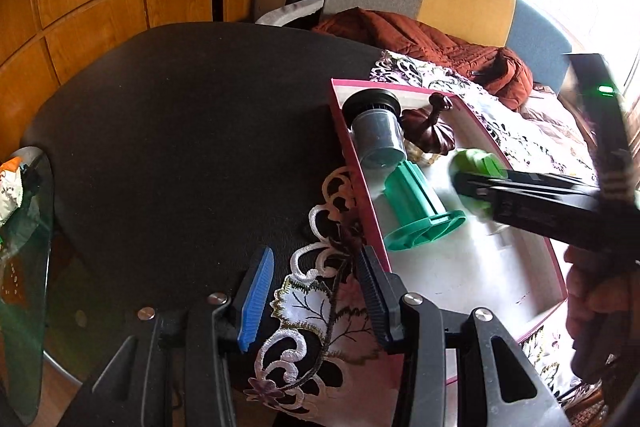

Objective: Organize rigid objects
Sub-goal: 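Carry the green plug into the tray and open the right gripper, then move both grippers from the tray back toward the remaining toys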

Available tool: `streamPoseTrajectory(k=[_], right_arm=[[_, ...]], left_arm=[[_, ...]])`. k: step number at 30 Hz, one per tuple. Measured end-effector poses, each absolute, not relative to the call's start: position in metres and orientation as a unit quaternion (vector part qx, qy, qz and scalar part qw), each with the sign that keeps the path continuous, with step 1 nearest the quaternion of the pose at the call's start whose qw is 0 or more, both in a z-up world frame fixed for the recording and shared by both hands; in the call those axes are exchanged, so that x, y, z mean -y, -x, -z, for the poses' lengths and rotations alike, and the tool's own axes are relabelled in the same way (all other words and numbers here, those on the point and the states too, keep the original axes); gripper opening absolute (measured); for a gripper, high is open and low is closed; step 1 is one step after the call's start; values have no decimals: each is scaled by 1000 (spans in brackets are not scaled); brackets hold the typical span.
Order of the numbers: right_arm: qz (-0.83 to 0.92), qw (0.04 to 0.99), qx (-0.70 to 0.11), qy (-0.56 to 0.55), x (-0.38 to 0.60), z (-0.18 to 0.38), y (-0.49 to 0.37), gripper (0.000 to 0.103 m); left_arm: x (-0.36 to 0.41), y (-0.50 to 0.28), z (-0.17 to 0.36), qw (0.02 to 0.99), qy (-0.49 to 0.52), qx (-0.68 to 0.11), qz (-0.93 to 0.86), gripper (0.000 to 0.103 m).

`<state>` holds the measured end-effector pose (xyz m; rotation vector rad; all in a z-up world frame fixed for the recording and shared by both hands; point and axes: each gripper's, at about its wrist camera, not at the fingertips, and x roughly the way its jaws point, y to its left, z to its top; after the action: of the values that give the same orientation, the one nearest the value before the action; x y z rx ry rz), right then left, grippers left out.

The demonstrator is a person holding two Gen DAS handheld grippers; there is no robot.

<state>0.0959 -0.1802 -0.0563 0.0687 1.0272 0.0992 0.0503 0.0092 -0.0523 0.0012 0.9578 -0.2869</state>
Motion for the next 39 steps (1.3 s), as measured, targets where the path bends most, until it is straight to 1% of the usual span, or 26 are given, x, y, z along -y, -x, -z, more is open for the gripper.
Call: streamPoseTrajectory(k=[8, 9, 12, 22, 29, 32, 39], right_arm=[[-37, 875, -481, -41, 183, 65, -98, 54], [-38, 877, -478, -43, 184, 63, -96, 56], [-39, 881, -469, -54, 187, 57, -90, 67], [-27, 903, -426, -54, 197, 27, -59, 77], [-9, 916, -398, -42, 207, 8, -39, 78], [-1, 922, -386, -37, 214, -1, -29, 80], [24, 927, -371, -41, 243, -16, -10, 81]], left_arm=[[-8, -52, 55, 877, -8, -462, 130, 44], [-7, -52, 55, 878, -9, -461, 129, 44], [-5, -50, 53, 880, -12, -457, 129, 44], [0, -43, 44, 885, -16, -446, 134, 44], [6, -39, 39, 885, -23, -442, 142, 44], [9, -37, 37, 886, -26, -440, 145, 44], [19, -32, 34, 885, -39, -437, 156, 44]])
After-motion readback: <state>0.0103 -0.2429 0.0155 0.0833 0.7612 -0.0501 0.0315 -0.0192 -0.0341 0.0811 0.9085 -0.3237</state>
